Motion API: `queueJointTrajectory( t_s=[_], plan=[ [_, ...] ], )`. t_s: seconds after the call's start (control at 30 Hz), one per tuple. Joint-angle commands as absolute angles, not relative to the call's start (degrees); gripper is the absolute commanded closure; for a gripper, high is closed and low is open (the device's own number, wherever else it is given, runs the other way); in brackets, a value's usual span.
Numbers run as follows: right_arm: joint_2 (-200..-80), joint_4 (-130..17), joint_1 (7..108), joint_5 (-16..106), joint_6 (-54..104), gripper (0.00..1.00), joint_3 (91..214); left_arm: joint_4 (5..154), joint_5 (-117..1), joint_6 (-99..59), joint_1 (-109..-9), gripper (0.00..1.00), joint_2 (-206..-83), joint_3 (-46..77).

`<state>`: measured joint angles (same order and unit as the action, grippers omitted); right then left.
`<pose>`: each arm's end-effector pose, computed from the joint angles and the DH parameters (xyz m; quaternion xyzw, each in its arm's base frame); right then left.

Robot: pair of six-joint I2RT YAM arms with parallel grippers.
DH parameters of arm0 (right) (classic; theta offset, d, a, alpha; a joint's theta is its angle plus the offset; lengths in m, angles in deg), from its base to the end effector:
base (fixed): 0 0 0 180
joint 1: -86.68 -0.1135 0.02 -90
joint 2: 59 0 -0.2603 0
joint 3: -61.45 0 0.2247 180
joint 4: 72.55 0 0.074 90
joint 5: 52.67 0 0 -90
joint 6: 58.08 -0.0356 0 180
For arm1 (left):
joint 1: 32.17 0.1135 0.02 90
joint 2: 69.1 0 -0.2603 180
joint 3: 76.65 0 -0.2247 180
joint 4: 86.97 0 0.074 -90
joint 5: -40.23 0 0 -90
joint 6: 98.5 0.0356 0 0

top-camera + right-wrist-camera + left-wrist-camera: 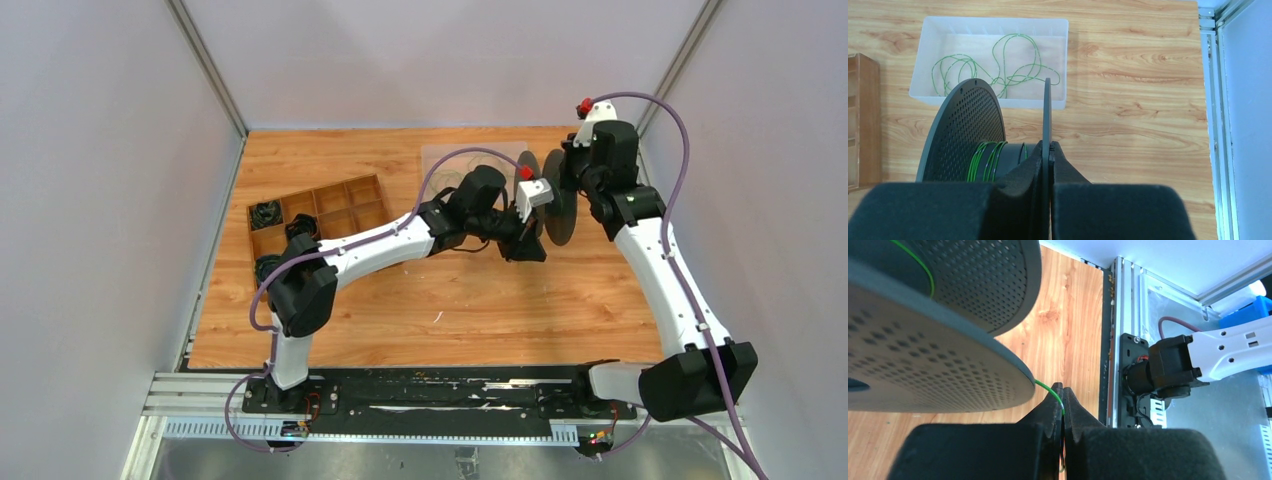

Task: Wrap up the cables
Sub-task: Wrap the cable around the cable reel.

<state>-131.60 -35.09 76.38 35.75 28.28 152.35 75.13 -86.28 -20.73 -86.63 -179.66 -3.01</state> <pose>0.2550 0.0453 0.3965 -0.0394 0.8139 0.0592 0.5766 0.2331 -0.3627 0.3022 0.4470 0.6719 -0.5086 0.3002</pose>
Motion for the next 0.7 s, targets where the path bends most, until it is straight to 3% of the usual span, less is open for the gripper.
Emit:
queueJointTrajectory(
  t_s=[0.0,0.67],
  plan=[
    [-129.2,-40.3,74.0,33.1,30.1,0.99,151.1,66.1,-85.4,-18.0,-87.0,1.0,-181.7,-7.9],
    [-127.7,-42.5,72.1,33.4,34.3,0.99,146.4,50.9,-88.3,-15.0,-84.6,1.0,-183.1,-24.1]
  ],
)
